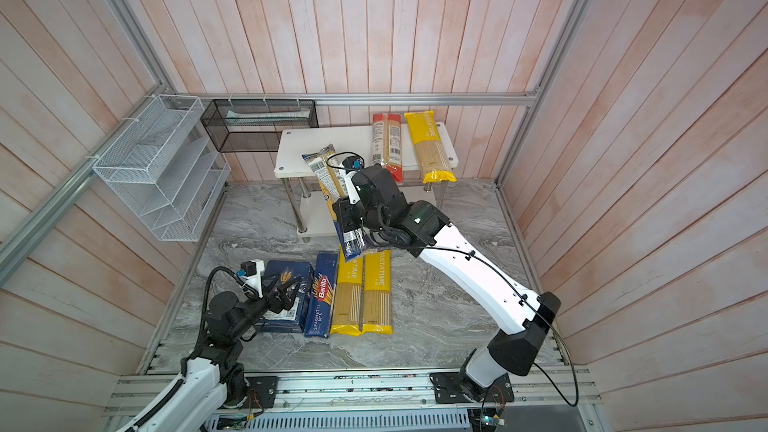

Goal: Place and organize the pasta boxes and bags onto the shelf
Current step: 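Lower the clear-and-blue bag onto the top shelf beside the red bag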

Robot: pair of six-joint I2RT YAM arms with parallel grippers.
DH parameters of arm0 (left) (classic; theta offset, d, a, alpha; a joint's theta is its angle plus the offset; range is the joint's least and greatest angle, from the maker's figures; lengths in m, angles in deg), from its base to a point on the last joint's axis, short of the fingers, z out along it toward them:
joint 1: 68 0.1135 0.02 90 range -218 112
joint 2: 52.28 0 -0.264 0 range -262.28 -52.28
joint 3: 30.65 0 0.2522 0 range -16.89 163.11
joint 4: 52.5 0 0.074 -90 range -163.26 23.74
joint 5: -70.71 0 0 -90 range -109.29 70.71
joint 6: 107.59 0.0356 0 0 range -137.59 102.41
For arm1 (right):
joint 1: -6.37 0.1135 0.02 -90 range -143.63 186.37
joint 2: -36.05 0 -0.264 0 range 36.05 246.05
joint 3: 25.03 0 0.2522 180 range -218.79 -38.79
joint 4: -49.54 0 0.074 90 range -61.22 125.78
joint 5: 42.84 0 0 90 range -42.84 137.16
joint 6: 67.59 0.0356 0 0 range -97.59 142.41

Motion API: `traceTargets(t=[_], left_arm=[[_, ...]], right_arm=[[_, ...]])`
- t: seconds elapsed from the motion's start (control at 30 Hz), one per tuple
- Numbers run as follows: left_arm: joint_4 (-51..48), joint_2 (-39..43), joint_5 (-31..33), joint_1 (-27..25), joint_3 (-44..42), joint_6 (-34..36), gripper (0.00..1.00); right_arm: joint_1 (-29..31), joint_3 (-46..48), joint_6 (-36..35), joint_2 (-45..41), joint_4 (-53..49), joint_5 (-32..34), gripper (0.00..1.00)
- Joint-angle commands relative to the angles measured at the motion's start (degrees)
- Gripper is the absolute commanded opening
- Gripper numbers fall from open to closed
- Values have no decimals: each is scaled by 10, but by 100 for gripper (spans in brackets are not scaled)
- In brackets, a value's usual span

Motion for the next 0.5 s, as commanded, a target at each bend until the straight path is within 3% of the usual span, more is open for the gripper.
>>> traceTargets(t=[0.0, 0.47], left_arm=[[5, 2, 3, -1, 2, -2, 100], [3, 4, 1, -1, 2, -2, 100]], right_arm=[[-10, -62, -26, 12, 56, 19, 3], [-65, -263, -42, 144, 48, -18, 0]])
